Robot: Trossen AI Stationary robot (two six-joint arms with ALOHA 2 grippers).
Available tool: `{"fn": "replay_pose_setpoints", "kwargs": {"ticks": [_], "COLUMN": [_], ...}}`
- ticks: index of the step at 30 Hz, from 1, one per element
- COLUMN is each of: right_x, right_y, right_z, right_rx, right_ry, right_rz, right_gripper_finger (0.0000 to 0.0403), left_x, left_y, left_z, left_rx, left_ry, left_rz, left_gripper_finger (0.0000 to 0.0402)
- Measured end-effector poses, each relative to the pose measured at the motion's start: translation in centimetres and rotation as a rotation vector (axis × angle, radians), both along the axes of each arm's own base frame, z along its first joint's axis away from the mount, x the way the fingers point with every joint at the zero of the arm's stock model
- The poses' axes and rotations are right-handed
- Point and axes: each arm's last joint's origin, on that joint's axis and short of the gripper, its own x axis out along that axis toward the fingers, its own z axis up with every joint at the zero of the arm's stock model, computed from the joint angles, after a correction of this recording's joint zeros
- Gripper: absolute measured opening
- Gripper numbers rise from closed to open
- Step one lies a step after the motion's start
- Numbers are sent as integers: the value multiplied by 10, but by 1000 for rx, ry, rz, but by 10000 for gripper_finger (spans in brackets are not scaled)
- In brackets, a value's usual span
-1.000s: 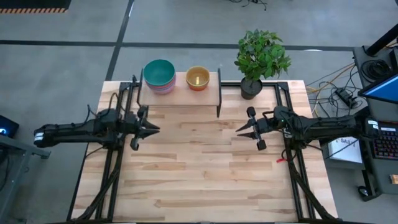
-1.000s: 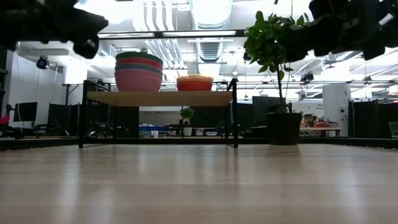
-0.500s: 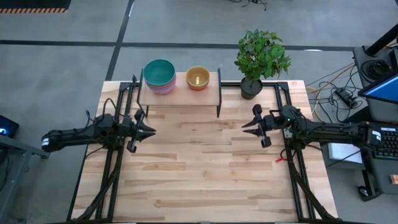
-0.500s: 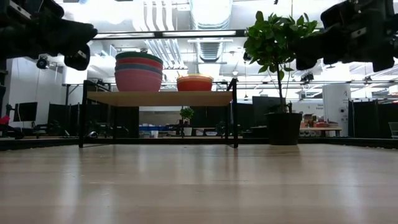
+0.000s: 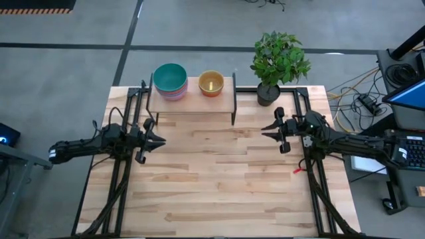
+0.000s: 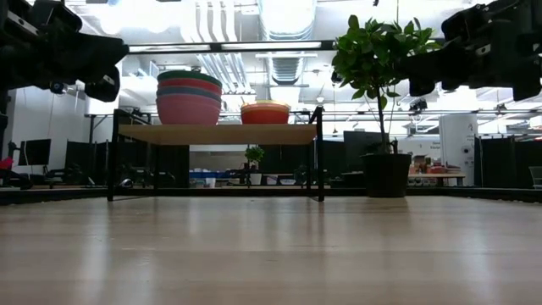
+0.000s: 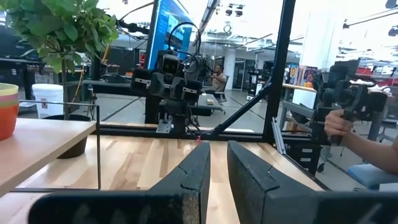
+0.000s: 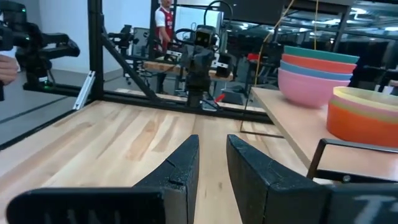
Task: Place and stack bowls onto a shelf
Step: Return to Home Position
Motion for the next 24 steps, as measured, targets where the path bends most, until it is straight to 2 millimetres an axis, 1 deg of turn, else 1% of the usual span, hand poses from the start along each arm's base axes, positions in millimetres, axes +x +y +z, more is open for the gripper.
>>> {"fn": "replay_pose_setpoints", "kwargs": {"ticks": [5, 9, 12, 17, 24], "right_x": [-6, -9, -12, -18, -31], "right_y": [-6, -11, -13, -18, -26], "right_z": [2, 2, 1, 2, -6], "right_rx": [5, 19, 20, 18, 62], "right_ry": [-7, -3, 5, -2, 12], "right_rz": [31, 7, 40, 49, 15], "right_gripper_finger": [72, 72, 73, 72, 72], "left_x": [1, 1, 1, 2, 2], "left_y": [0, 0, 0, 0, 0], "left_z": [-1, -1, -1, -3, -3], "left_rx": [2, 8, 8, 6, 6], "left_ry": [13, 17, 18, 29, 32], "left_rz": [1, 2, 2, 2, 2], "left_gripper_finger": [38, 38, 38, 38, 38]}}
